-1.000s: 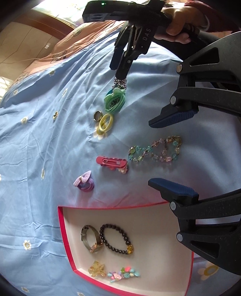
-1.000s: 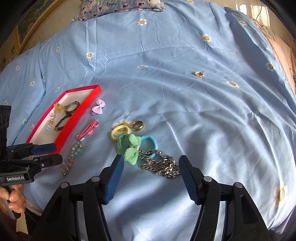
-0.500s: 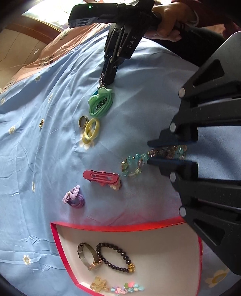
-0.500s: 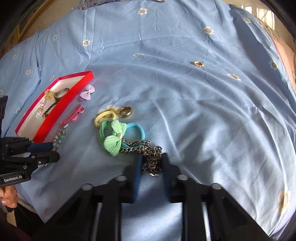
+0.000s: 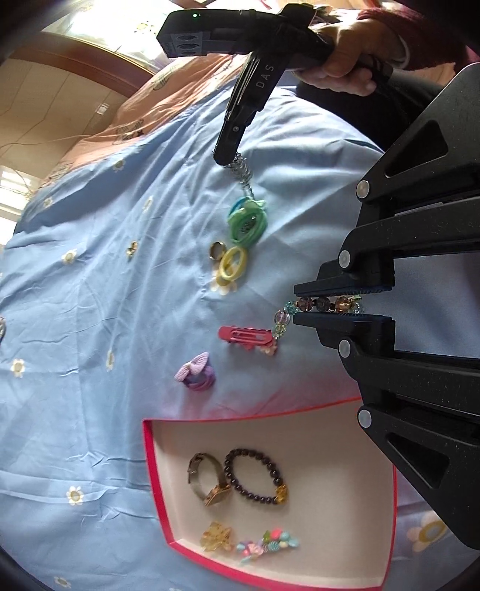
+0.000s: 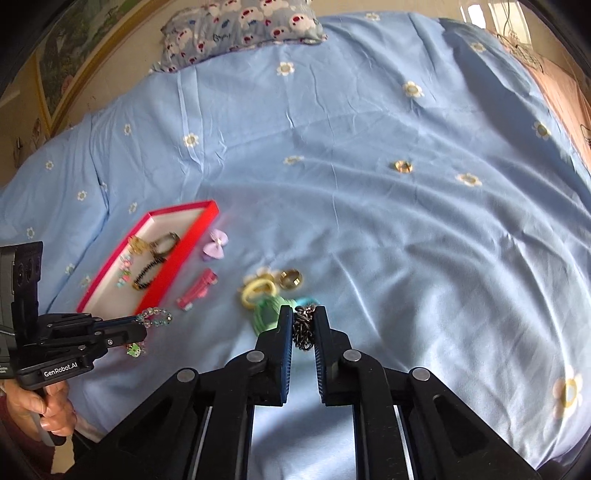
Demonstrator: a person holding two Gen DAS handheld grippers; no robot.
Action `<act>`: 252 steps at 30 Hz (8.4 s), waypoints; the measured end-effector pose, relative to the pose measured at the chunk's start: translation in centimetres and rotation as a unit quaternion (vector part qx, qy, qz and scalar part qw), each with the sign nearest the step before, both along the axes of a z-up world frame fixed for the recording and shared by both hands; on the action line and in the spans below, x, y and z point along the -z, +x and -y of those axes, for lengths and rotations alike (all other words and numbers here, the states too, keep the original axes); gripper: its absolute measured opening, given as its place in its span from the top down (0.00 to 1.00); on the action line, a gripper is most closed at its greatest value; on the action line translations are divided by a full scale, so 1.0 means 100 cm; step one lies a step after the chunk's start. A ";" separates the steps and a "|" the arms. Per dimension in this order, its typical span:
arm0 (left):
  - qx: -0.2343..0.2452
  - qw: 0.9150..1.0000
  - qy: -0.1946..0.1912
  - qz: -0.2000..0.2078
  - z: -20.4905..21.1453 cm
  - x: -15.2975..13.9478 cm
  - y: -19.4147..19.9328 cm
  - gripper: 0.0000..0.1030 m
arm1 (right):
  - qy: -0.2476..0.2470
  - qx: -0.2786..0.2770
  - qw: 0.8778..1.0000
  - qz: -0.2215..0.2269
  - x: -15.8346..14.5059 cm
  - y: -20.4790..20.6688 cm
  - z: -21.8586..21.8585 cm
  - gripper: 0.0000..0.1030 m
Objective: Organize jewelry
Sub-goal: 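Grasp the clear crystal bead bracelet with the left gripper while the right gripper grasps the silver chain, then carry the crystal bracelet and silver chain with both grippers over the red box, then open both grippers to drop the crystal bracelet and silver chain in the box, then move both grippers over the pink hair clip and yellow hair tie, then grasp the pink hair clip with the left gripper while the right gripper grasps the yellow hair tie, then carry the pink clip and yellow hair tie with both grippers into the red box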
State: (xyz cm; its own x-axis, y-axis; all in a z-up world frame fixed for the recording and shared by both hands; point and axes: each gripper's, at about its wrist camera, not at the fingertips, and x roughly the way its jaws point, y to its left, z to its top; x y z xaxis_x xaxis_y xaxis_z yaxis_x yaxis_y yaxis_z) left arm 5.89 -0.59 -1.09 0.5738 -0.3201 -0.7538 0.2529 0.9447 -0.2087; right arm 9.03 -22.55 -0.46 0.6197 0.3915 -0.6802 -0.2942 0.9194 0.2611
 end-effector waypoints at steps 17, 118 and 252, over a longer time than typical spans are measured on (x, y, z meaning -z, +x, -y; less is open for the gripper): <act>-0.054 0.997 -0.019 0.052 -0.051 -0.042 -0.016 0.94 | 0.030 -0.036 0.996 0.071 -0.064 0.001 -0.041 0.91; -0.162 0.987 -0.017 -0.004 -0.120 0.007 -0.013 0.57 | 0.060 -0.113 0.990 -0.060 0.009 0.016 -0.127 0.64; -0.205 0.978 -0.018 -0.012 -0.183 0.015 -0.028 0.82 | 0.030 -0.221 0.973 -0.057 0.010 0.009 -0.227 0.97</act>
State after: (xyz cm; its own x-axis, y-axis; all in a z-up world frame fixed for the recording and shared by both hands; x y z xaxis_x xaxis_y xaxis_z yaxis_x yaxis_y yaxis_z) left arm 3.09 17.68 -2.60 0.6423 -0.0923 -0.7608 -0.1515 0.9579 -0.2440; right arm 9.89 0.11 -1.47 0.3042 0.6435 -0.7024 -0.6235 0.6920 0.3640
